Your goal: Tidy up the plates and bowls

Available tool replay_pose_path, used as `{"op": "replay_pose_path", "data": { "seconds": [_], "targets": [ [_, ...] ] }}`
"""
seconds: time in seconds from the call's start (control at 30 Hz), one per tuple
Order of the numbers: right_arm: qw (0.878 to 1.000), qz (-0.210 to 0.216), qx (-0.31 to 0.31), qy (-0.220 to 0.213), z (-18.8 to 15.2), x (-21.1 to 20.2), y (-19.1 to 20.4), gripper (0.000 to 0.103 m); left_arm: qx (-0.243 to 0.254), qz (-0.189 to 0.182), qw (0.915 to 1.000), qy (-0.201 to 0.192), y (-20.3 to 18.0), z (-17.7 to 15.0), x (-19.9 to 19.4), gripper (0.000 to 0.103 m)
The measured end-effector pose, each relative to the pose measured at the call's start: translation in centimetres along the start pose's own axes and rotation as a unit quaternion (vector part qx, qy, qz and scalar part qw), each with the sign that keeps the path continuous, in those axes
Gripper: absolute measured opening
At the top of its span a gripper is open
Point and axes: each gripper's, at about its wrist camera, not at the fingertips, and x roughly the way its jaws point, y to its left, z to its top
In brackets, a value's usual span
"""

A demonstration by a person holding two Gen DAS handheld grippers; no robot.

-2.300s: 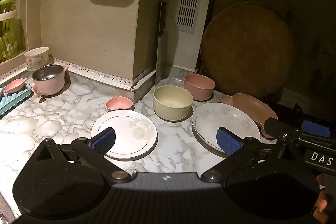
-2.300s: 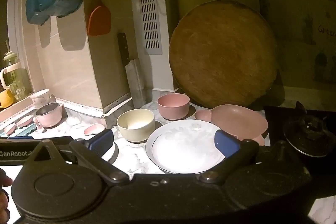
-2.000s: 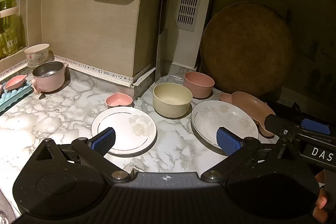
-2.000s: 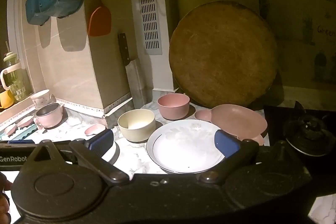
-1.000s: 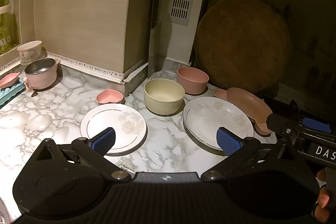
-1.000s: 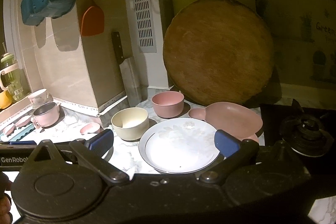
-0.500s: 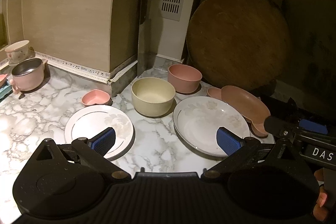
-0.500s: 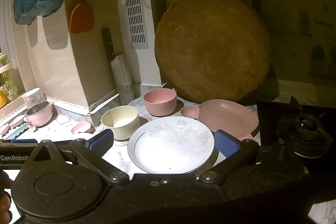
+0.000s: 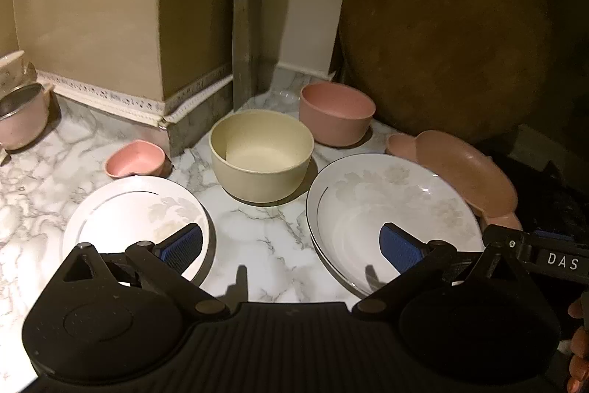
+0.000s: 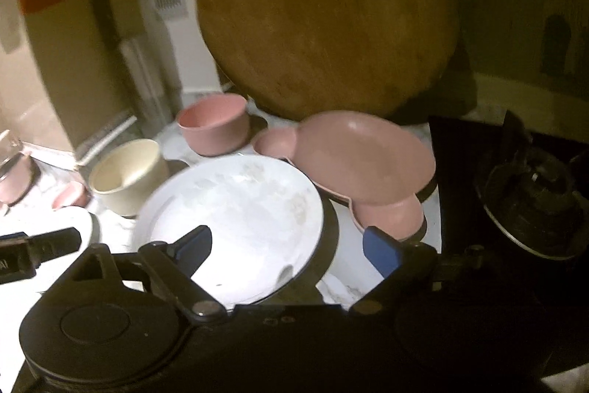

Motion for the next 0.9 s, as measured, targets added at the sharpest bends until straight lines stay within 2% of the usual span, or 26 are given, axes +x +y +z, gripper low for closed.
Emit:
{"op": "replay_pose_path", "data": {
  "seconds": [0.17, 0.37, 0.6, 0.67, 0.73, 0.87, 0.9],
  "targets": [
    [0.999, -0.002, 0.012, 0.047, 0.3, 3.6, -1.0, 0.079, -0.004, 0.014, 0.9995, 0.029, -0.7, 0.4, 3.4, 0.103],
    [0.994, 0.016, 0.034, 0.106, 0.4, 6.9, -1.5, 0.076, -0.009, 0.018, 0.9986, 0.050, -1.2, 0.9, 5.7, 0.102],
    [0.988, 0.035, 0.066, 0.133, 1.6, 8.9, -2.4, 0.065, -0.031, 0.019, 0.9958, 0.084, -0.7, 1.6, 8.2, 0.102],
    [0.988, 0.043, 0.066, 0.134, 1.9, 9.2, -2.4, 0.063, -0.033, 0.024, 0.9947, 0.095, -0.7, 1.5, 8.6, 0.099],
    [0.987, 0.052, 0.069, 0.138, 2.0, 9.3, -2.5, 0.057, -0.043, 0.017, 0.9936, 0.103, -0.5, 1.5, 8.8, 0.089],
    [0.983, 0.067, 0.083, 0.148, 2.0, 9.5, -2.6, 0.046, -0.048, 0.003, 0.9928, 0.109, -0.6, 1.5, 9.0, 0.076],
    [0.983, 0.068, 0.083, 0.150, 2.1, 9.5, -2.6, 0.045, -0.049, 0.002, 0.9923, 0.114, -0.6, 1.5, 9.1, 0.068]
  ]
}}
